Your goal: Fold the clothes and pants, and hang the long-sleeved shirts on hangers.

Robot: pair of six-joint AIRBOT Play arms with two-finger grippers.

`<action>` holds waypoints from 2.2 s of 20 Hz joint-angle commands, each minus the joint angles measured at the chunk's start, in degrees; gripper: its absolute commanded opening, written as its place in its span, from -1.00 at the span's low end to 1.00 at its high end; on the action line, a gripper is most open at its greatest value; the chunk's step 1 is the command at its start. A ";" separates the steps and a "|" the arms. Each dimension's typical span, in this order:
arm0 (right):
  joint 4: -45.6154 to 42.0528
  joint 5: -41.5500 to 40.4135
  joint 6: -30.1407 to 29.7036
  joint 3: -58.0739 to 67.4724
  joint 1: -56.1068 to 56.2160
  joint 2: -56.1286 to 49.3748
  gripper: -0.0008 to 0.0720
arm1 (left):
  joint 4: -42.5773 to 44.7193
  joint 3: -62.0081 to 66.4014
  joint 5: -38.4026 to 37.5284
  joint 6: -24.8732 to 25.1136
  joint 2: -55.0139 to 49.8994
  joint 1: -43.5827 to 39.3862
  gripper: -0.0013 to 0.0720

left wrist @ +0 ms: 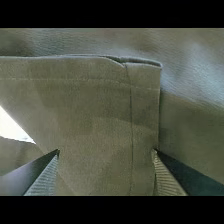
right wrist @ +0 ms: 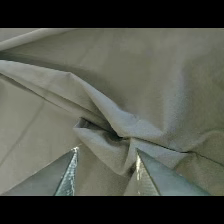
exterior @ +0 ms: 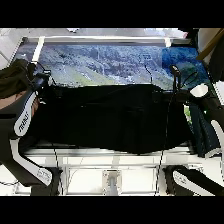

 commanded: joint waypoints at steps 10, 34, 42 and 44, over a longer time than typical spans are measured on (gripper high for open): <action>-0.13 -0.46 -0.04 0.04 0.04 -0.07 0.09 | -1.81 0.79 3.26 -1.57 -0.42 0.00 0.69; -1.92 -1.49 -0.04 0.04 0.04 -0.07 0.09 | 0.98 1.84 -1.97 -2.19 6.84 3.96 -0.95; -4.31 -14.19 8.92 1.14 -19.65 -6.91 0.11 | 0.96 1.84 -1.90 -1.09 6.84 3.89 -0.95; 5.33 -7.91 3.13 2.97 -28.94 -12.02 0.41 | 0.74 1.84 -1.90 -1.11 6.84 3.87 -0.95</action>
